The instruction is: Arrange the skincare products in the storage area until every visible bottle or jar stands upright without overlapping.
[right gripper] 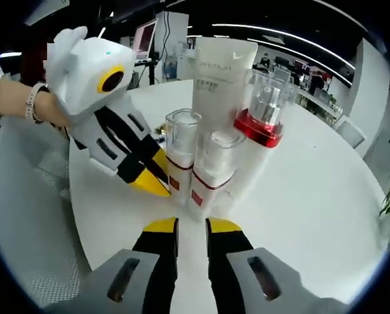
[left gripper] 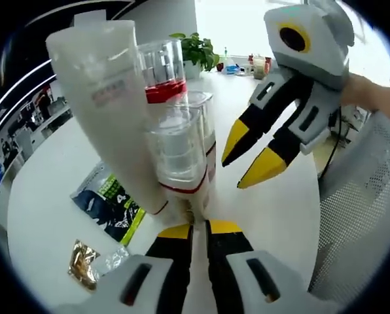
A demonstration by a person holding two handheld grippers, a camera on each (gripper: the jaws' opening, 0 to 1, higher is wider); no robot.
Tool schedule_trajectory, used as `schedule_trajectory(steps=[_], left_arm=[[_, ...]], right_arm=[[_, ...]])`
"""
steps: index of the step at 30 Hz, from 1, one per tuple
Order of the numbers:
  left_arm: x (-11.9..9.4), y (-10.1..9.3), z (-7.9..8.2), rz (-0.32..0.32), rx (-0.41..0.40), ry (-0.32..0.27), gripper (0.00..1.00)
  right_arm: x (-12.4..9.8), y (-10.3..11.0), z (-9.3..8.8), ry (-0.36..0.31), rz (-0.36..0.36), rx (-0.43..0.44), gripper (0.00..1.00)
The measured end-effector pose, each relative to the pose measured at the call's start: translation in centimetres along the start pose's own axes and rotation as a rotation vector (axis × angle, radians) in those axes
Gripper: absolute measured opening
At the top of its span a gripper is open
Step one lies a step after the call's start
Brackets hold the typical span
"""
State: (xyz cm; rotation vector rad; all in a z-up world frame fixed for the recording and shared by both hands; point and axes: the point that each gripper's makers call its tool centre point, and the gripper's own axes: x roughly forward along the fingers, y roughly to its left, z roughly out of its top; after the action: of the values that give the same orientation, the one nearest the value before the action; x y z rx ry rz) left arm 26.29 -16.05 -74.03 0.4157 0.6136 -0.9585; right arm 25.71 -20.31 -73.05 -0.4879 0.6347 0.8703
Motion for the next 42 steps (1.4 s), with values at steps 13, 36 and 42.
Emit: schedule_trajectory(steps=[13, 36, 42], left_arm=[[0.2, 0.2, 0.2, 0.003, -0.004, -0.003, 0.03], [-4.7, 0.1, 1.0, -0.005, -0.058, -0.049, 0.23], [-7.4, 0.0, 1.0, 0.006, -0.086, -0.070, 0.36]], right_arm=[[0.5, -1.0, 0.5, -0.011, -0.025, -0.007, 0.09], [-3.4, 0.5, 2.8, -0.087, -0.068, 0.082, 0.37], [-4.3, 1.3, 4.0, -0.101, -0.078, 0.077, 0.51]])
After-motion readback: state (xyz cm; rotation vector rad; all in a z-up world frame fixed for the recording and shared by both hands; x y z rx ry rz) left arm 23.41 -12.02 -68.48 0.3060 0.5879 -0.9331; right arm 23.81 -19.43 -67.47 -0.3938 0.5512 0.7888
